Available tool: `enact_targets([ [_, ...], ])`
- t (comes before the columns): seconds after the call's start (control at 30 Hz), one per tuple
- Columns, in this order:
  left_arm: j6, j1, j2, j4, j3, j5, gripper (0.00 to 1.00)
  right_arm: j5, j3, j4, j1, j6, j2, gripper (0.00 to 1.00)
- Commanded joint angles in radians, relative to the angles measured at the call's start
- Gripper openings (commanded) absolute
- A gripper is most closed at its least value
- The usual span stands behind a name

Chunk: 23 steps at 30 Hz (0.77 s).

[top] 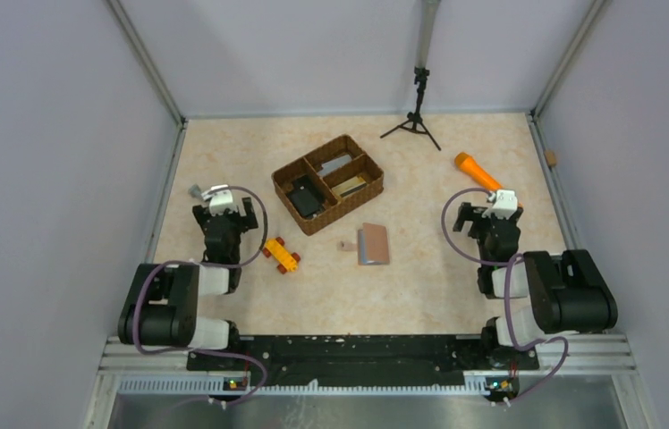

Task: Take the credit cards out of the card holder
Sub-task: Reset both arms

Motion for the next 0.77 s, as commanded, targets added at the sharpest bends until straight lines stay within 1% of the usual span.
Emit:
enact_targets([
  [0.0, 0.031, 0.015, 0.157, 0.218, 0.030, 0.042, 0.98, -0.073, 0.034, 0.067, -0.001, -0.033, -0.001, 0.99],
  [0.07, 0.028, 0.016, 0.147, 0.168, 0.039, 0.032, 0.99, -0.074, 0.033, 0.073, -0.001, -0.033, 0.001, 0.99],
  [0.1, 0.003, 0.018, 0.150, 0.163, 0.043, 0.027, 0.99, -0.073, 0.034, 0.070, -0.001, -0.033, 0.000, 0.99],
  [0.17, 0.007, 0.019, 0.159, 0.202, 0.034, 0.020, 0.99, -0.074, 0.034, 0.071, -0.001, -0.033, 0.000, 0.99],
  [0.27, 0.002, 0.020, 0.153, 0.177, 0.041, 0.020, 0.99, -0.074, 0.034, 0.071, -0.001, -0.034, 0.000, 0.99],
  [0.73, 0.001, 0.025, 0.154, 0.168, 0.047, 0.034, 0.99, -0.074, 0.034, 0.071, -0.001, -0.034, 0.000, 0.99],
])
